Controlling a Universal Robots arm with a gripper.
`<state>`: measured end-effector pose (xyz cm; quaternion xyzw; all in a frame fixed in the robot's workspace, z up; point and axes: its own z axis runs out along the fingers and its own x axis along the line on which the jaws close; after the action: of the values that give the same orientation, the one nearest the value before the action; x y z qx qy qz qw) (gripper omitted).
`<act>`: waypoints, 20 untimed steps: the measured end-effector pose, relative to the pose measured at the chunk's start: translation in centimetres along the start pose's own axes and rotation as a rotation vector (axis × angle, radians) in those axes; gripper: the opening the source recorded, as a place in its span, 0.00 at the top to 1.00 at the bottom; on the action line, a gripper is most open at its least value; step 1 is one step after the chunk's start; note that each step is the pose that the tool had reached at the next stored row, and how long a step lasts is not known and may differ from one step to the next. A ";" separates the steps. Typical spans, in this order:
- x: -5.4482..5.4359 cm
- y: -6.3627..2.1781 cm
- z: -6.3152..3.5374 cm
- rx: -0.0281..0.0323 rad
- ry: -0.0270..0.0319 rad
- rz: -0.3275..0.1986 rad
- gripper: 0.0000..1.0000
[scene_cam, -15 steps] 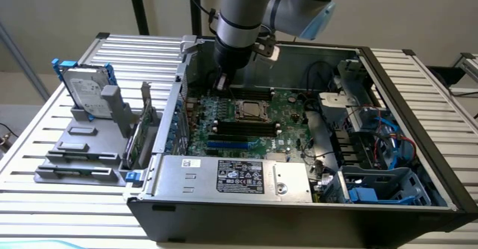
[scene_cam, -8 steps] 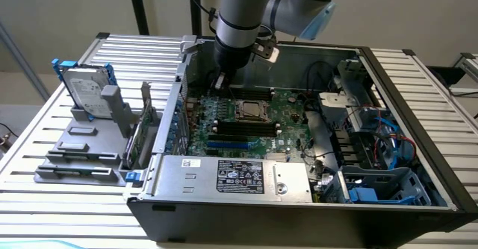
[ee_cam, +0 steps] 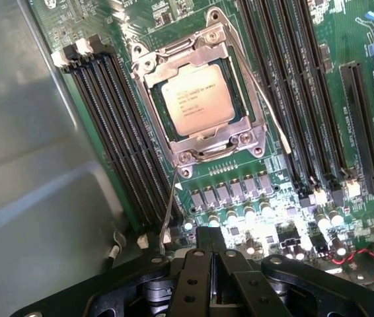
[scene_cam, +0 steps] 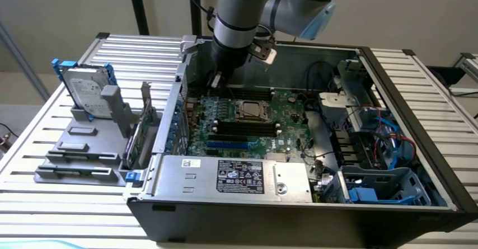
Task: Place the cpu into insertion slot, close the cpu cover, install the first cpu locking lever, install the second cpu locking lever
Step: 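Install the first cpu locking lever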
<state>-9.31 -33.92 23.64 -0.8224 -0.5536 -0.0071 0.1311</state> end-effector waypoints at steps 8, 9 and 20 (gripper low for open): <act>-0.2 -0.41 0.02 0.0271 0.0387 0.033 0.89; -0.2 -0.46 0.02 0.0313 0.0463 0.037 0.89; -0.3 -0.74 0.02 0.0482 0.1278 0.111 0.89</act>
<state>-10.09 -33.92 23.73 -0.8463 -0.4977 -0.0389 0.1861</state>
